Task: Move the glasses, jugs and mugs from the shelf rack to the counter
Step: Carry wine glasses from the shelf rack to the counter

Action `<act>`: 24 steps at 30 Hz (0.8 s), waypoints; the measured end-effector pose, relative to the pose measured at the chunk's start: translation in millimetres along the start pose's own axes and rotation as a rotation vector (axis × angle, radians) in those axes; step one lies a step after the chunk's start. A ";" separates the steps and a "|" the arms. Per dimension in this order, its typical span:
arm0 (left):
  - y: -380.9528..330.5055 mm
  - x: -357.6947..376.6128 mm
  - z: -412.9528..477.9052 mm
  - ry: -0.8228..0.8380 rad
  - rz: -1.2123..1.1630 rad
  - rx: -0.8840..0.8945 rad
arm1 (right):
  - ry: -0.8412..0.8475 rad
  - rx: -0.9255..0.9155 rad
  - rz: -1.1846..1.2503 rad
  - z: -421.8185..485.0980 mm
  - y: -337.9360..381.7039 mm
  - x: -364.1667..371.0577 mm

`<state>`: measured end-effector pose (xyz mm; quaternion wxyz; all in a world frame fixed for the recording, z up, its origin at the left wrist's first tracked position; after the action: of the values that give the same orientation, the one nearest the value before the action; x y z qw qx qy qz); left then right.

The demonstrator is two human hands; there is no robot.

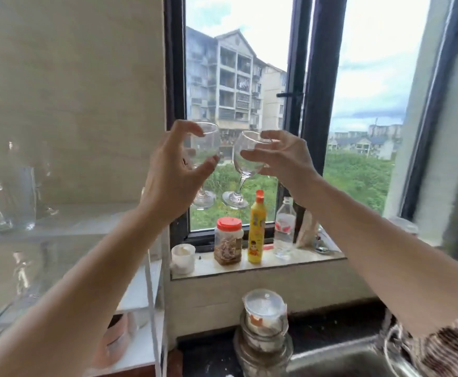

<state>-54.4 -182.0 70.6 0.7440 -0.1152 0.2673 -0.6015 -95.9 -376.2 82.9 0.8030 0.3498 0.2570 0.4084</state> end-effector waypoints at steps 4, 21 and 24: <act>-56.7 67.2 -51.5 0.107 -0.139 -0.049 | -0.072 0.105 -0.053 -59.0 -18.7 -99.3; -364.7 353.7 -314.4 0.661 -0.591 -0.140 | -0.401 0.463 -0.432 -383.6 7.1 -523.4; -421.5 402.7 -356.2 0.781 -0.681 -0.134 | -0.492 0.500 -0.498 -435.9 20.8 -586.1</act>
<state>-542.9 -619.1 -121.8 0.3423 -0.0100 0.5102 -0.7890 -723.4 -703.8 -98.2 0.8049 0.5480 0.2254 0.0316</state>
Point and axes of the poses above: each hand's wrist, its own z-axis towards the middle knuckle, its own x-axis out of the palm, y = z × x, the point moved 4 cm from there along z, towards the middle knuckle, and after that the axes turned 6 degrees about -x, right-handed, at the moved point
